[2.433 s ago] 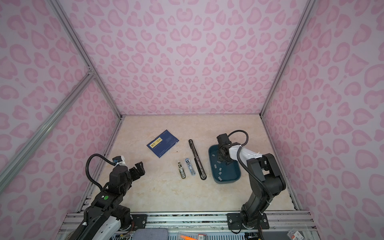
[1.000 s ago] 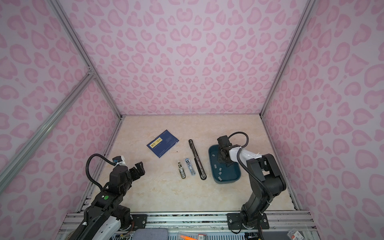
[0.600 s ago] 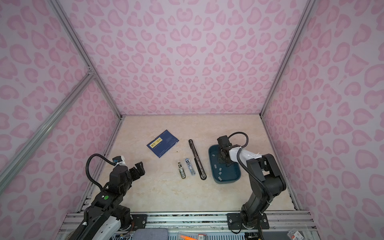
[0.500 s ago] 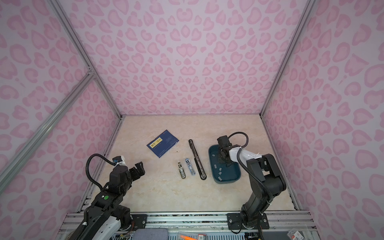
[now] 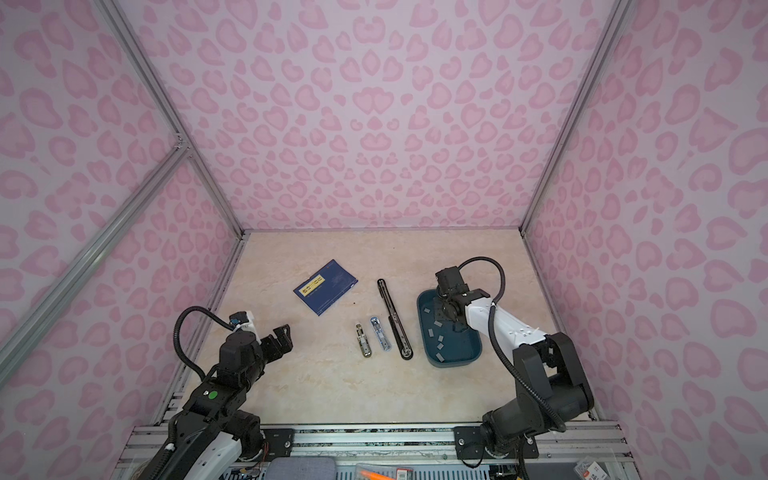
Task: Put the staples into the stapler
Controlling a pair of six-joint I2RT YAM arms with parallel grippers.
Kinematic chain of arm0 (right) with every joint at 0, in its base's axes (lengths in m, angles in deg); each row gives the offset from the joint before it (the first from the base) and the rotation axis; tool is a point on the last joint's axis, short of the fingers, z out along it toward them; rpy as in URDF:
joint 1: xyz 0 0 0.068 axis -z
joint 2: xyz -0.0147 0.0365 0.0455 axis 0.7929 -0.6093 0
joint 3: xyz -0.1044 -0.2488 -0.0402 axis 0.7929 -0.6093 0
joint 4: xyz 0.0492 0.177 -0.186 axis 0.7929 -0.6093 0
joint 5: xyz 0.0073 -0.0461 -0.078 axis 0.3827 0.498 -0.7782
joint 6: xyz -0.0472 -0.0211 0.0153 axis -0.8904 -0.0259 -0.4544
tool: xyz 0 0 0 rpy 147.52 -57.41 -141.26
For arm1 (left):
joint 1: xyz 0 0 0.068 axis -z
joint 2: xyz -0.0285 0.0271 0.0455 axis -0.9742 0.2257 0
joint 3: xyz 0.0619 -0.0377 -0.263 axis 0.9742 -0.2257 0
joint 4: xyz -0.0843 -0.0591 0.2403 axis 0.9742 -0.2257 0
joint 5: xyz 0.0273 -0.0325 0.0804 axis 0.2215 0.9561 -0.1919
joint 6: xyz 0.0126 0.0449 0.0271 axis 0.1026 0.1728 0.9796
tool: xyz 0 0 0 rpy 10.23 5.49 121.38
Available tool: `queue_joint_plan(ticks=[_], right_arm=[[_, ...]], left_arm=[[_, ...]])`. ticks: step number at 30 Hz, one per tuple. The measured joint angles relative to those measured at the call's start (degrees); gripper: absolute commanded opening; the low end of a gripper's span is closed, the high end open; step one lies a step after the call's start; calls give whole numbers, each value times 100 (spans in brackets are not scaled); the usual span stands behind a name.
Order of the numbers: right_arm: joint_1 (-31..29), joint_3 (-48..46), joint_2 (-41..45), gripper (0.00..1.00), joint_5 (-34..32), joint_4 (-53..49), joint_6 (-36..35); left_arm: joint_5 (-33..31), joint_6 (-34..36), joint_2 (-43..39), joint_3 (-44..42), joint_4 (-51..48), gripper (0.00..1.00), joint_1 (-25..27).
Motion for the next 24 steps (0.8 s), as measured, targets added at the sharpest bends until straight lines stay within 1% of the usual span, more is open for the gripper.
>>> queue_joint_plan(ticks=[3,6,9,15,20,24], right_arm=[[-330,111,256,11,-66,-61,63],[-835,184,442,11,-227,-79,186],[-1368,168,570,11,-328,-9,345],[-2393,-334,501,10,-645,584,741],[-2780,-671,321,10,-820,1023,885],[-2957,-695,306,10,-1032,1165,883]], left_arm=[[164,35,-103,-13,15,97,0],[337,57,-188,-9,-24,97,0],[503,57,-448,-24,-96,97,4],[800,55,-1023,-195,-116,97,4],[1008,52,-1075,-219,-118,97,13],[1025,52,-1019,-219,-120,97,15]])
